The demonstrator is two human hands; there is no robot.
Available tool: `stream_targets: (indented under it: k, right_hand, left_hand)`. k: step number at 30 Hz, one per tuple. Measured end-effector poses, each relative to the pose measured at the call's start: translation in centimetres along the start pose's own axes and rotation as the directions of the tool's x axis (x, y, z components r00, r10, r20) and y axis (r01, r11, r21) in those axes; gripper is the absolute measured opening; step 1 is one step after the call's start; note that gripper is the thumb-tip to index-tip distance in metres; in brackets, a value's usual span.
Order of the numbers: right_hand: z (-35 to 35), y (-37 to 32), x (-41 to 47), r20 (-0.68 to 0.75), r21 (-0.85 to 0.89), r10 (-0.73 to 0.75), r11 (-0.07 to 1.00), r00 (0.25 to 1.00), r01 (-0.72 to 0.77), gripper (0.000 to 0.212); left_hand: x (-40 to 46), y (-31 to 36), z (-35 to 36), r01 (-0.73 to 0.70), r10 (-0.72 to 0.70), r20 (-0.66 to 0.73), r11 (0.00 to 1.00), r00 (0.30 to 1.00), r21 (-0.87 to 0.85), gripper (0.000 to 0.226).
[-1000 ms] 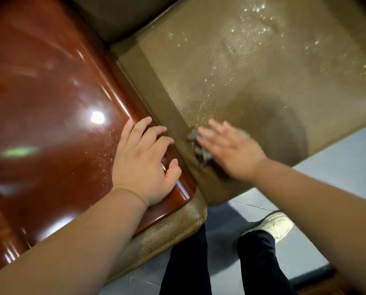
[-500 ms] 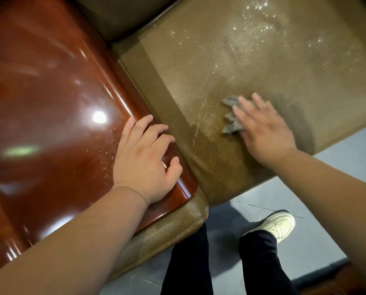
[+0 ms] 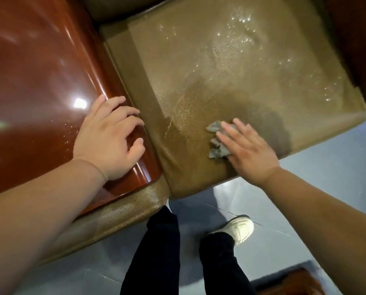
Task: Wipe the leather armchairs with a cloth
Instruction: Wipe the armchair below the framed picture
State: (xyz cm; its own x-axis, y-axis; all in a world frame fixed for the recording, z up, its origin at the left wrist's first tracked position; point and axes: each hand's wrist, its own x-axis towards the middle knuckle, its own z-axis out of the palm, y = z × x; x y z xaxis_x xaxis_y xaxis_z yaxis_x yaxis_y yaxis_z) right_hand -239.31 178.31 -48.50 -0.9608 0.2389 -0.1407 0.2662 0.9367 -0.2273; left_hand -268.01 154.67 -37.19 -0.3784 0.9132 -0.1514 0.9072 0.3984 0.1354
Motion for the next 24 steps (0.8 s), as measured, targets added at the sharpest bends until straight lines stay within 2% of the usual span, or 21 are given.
stream_targets:
  k: [1,2,3,4,5,6,7,9,10,12,13,14,15,16,17,18,19,20,21,24]
  right_hand:
    - [-0.5,1.3,-0.5,-0.036,0.016,0.186,0.983,0.982,-0.185,0.060]
    - [-1.0,1.8,-0.8,-0.069,0.048,0.384,0.923,0.921,-0.382,0.060]
    - [-1.2,1.4,-0.8,-0.085,0.104,0.556,0.830,0.827,-0.547,0.059]
    - [-1.2,0.0,-0.5,-0.078,0.154,0.676,0.735,0.733,-0.661,0.059]
    - [-1.1,-2.1,-0.3,-0.063,0.175,0.721,0.689,0.690,-0.703,0.059]
    - [-0.8,-4.3,-0.3,-0.058,0.171,0.692,0.717,0.720,-0.676,0.059]
    - [-0.4,-6.4,-0.8,-0.043,0.158,0.592,0.799,0.805,-0.580,0.058]
    - [0.5,-9.0,-2.4,0.019,0.106,0.280,0.954,0.960,-0.281,0.058]
    - [0.7,-8.9,-3.2,0.059,0.076,0.127,0.988,0.990,-0.132,0.059]
    - [0.4,-5.6,-3.7,0.108,0.034,-0.096,0.995,0.990,0.093,0.060]
    - [-0.1,-3.3,-3.4,0.119,0.018,-0.105,0.994,0.987,0.103,0.060]
    - [-0.6,-0.8,-3.0,0.097,-0.002,-0.022,1.000,0.995,0.022,0.061]
    - [-1.3,2.2,-2.4,0.056,-0.004,0.149,0.989,0.987,-0.149,0.061]
    - [-2.2,5.3,-2.0,0.017,-0.007,0.372,0.928,0.928,-0.372,0.061]
    - [-3.3,8.4,-1.9,0.012,-0.014,0.579,0.815,0.815,-0.579,0.062]
    - [-4.2,10.9,-2.0,0.007,-0.007,0.713,0.701,0.701,-0.713,0.063]
    - [-4.9,12.3,-1.9,0.019,0.021,0.781,0.624,0.624,-0.781,0.064]
    - [-5.1,12.5,-1.7,0.040,0.054,0.792,0.607,0.609,-0.793,0.064]
    - [-5.1,11.7,-1.3,0.046,0.075,0.765,0.638,0.642,-0.766,0.063]
    - [-3.6,5.3,-0.8,0.038,0.036,0.537,0.842,0.842,-0.539,0.063]
  left_hand:
    - [0.0,0.0,0.1,0.002,-0.002,-0.015,1.000,1.000,-0.001,0.048]
    - [0.1,0.0,0.1,0.007,-0.007,-0.024,1.000,1.000,-0.003,0.048]
    - [0.2,0.1,0.1,0.015,-0.016,-0.026,1.000,1.000,-0.005,0.048]
    - [0.3,0.2,0.1,0.022,-0.022,-0.028,1.000,0.999,-0.006,0.048]
    - [0.4,0.2,0.0,0.026,-0.026,-0.030,1.000,0.999,-0.006,0.048]
    - [0.5,0.3,-0.1,0.026,-0.026,-0.029,1.000,0.999,-0.008,0.048]
    - [0.6,0.3,-0.2,0.025,-0.025,-0.025,1.000,0.999,-0.008,0.048]
    - [0.6,0.3,-0.4,0.025,-0.025,-0.016,1.000,1.000,0.003,0.049]
    - [0.7,0.4,-0.4,0.022,-0.022,-0.012,1.000,1.000,0.009,0.049]
    - [0.7,0.5,-0.3,0.028,-0.028,-0.002,0.999,1.000,0.031,0.051]
    - [0.6,0.7,-0.3,0.040,-0.041,0.005,0.998,0.999,0.045,0.052]
    - [0.7,0.9,-0.3,0.055,-0.056,0.013,0.996,0.998,0.063,0.053]
    - [0.9,1.1,-0.4,0.076,-0.079,0.030,0.993,0.996,0.089,0.052]
    - [1.0,1.4,-0.4,0.098,-0.106,0.054,0.987,0.993,0.124,0.049]
    - [1.2,1.8,-0.4,0.124,-0.139,0.080,0.979,0.987,0.162,0.044]
    - [1.6,2.4,-0.4,0.160,-0.182,0.101,0.967,0.978,0.198,0.041]
    - [1.9,3.3,-0.3,0.206,-0.236,0.113,0.952,0.965,0.228,0.041]
    - [2.3,4.5,0.0,0.251,-0.287,0.125,0.938,0.950,0.240,0.043]
    - [2.8,6.0,0.5,0.288,-0.323,0.141,0.931,0.936,0.224,0.046]
    - [4.8,12.0,3.6,0.368,-0.361,0.203,0.930,0.910,0.003,0.057]
